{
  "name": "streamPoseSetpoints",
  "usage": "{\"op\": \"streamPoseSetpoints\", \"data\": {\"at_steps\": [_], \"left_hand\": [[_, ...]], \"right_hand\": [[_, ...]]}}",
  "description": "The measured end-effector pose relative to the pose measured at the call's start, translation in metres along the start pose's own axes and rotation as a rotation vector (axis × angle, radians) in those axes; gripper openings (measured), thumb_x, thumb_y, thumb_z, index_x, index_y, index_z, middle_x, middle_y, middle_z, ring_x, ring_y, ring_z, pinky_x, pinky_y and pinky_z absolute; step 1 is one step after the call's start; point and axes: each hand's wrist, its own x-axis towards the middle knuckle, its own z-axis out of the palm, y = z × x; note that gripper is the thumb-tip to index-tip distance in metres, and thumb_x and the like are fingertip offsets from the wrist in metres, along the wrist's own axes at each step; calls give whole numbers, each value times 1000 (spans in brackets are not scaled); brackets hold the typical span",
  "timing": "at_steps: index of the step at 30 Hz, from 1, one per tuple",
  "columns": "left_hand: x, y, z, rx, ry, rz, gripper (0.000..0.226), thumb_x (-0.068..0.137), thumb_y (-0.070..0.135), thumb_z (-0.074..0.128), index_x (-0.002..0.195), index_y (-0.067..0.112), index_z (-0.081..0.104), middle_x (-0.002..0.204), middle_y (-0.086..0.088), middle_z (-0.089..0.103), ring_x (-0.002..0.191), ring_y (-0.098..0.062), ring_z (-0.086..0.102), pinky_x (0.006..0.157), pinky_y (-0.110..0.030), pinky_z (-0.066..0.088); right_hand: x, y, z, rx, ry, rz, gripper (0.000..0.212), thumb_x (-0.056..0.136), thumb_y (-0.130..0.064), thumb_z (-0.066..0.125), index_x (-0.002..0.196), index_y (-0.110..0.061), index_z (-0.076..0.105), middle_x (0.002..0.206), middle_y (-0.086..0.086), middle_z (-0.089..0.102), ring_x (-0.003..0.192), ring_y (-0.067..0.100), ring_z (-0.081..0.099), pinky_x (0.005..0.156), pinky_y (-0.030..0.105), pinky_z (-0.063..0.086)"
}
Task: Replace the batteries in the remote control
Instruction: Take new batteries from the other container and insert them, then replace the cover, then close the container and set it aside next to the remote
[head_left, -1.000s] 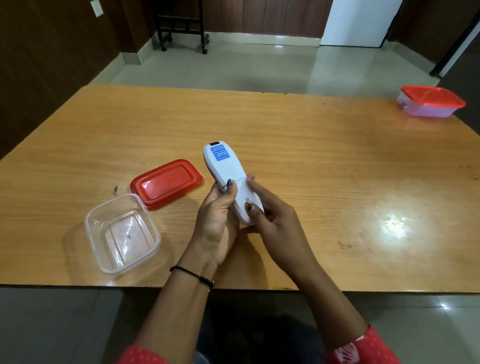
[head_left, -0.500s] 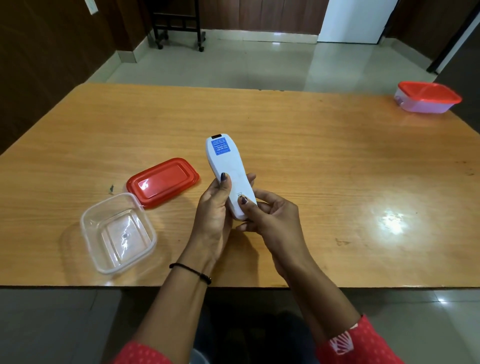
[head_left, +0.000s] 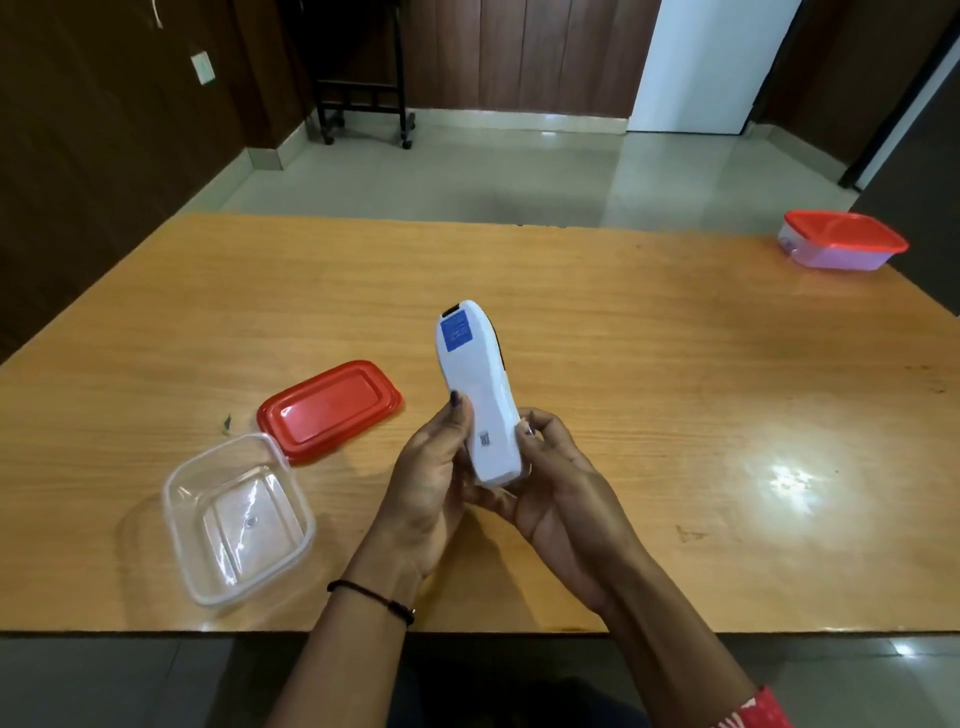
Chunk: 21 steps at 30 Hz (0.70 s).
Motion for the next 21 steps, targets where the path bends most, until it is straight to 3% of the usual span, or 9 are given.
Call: {"op": "streamPoseSetpoints", "data": {"at_steps": [1,3,6,8,11,14,18,21], "left_hand": [[2,-2,2,77,39,20,34,94,30,50,123,15,59,88,0,71,76,-13,66,53,-22,52],[8,-5,7,238,101,87,38,96,21,49,134,25,49,104,7,69,83,-10,66,54,-20,51],[12,-13,19,285,47,98,45,94,21,52,138,25,45,129,9,61,116,-10,59,93,-31,50],[11,-18,31,222,-6,32,41,95,19,49,136,17,48,129,3,61,117,-10,59,101,-30,46],[10,-25,47,191,-63,-23,43,97,18,44,139,10,42,132,-1,57,111,-3,60,101,-23,45],[12,-30,55,165,-59,-56,44,99,16,40,142,5,36,115,8,61,91,7,64,84,-11,50],[15,-33,57,169,-48,-81,44,99,16,40,142,7,34,101,9,63,82,8,66,74,-9,51],[17,-32,52,174,-7,-93,43,98,17,43,141,10,37,109,6,64,92,5,64,82,-11,50]], "right_hand": [[0,1,0,30,-14,-17,25,87,-15,53,112,-16,47,114,18,64,95,28,60,81,43,51],[2,0,1,-14,32,-77,26,87,-12,56,108,-19,43,113,16,67,91,25,62,76,39,52],[6,-4,-11,-476,340,-270,31,87,-19,63,109,-30,44,106,7,68,85,12,68,75,32,55],[11,-6,-26,-736,505,-381,34,86,-24,64,109,-40,44,103,-3,66,82,3,66,68,22,54],[22,-4,-48,-931,701,-437,37,82,-38,65,115,-39,47,106,-5,64,96,13,60,74,33,54],[32,-4,-60,-1112,835,-434,46,81,-37,66,122,-25,49,107,3,62,97,14,43,84,39,46],[40,-4,-62,-1235,887,-433,52,79,-30,68,125,-18,48,105,8,61,101,25,45,88,42,42],[42,-3,-66,-1324,875,-431,57,77,-31,68,127,-20,43,108,6,62,100,26,45,88,40,40]]}}
